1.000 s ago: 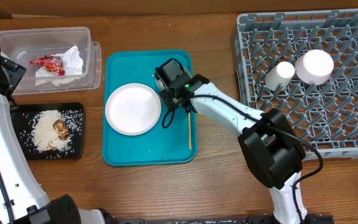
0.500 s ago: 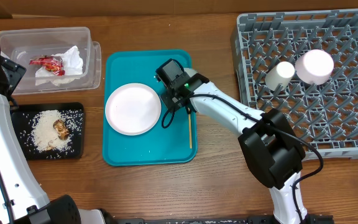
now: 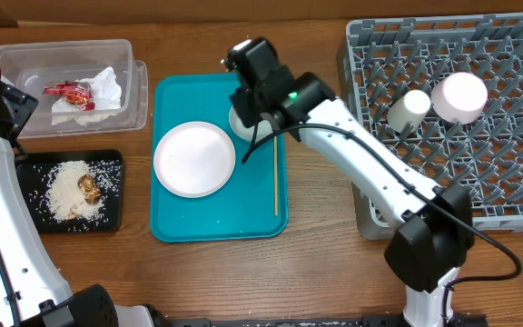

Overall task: Sort waste into correct bins and load items into the dishwasher
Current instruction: 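Move the right gripper to the white bowl on the teal tray, then grasp the white bowl rim with the right gripper and lift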

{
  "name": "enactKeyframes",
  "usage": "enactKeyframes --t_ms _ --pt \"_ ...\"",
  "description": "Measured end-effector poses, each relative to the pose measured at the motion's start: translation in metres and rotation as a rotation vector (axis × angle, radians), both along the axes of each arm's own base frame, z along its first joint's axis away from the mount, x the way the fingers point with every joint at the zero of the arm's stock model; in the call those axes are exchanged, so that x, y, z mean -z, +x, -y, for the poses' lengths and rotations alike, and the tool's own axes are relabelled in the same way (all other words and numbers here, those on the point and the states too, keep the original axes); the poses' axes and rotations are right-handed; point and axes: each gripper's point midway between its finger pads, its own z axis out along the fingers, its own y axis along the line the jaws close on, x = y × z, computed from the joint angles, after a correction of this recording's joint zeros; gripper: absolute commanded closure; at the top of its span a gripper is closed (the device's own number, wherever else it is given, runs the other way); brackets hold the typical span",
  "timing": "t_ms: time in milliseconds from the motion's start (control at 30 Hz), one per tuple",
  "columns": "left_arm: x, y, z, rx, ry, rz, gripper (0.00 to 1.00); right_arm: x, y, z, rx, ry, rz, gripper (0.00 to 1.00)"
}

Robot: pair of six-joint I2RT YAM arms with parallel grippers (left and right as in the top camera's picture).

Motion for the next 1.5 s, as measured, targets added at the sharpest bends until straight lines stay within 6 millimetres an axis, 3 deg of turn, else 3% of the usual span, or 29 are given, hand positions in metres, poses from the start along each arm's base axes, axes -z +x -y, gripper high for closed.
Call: enactKeyframes --t_ms 100,200,400,567,1000,1267,1500 --pt "0.000 0.000 0.000 0.000 0.000 0.000 0.00 -0.002 0.003 0.006 -0.009 -0.013 0.007 0.76" --pt "0.000 0.000 0.000 0.000 0.000 0.000 0.00 0.012 0.004 0.007 -0.030 -0.045 -0.008 0.66" --pt "0.000 0.000 0.000 0.000 0.000 -0.001 0.00 0.074 0.005 0.005 -0.076 -0.136 -0.097 0.62" --pt "0.000 0.000 0.000 0.000 0.000 0.000 0.00 0.114 -0.003 0.001 -0.123 -0.162 -0.181 0.57" --pt "0.000 0.000 0.000 0.000 0.000 0.000 0.00 0.123 -0.029 -0.022 -0.268 -0.158 -0.224 0.50" --pt "0.000 0.000 0.000 0.000 0.000 0.000 0.00 0.127 -0.030 -0.026 -0.293 -0.162 -0.222 0.51" --pt "0.000 0.000 0.000 0.000 0.000 0.000 0.00 0.153 -0.029 -0.023 -0.285 -0.200 -0.251 0.70"
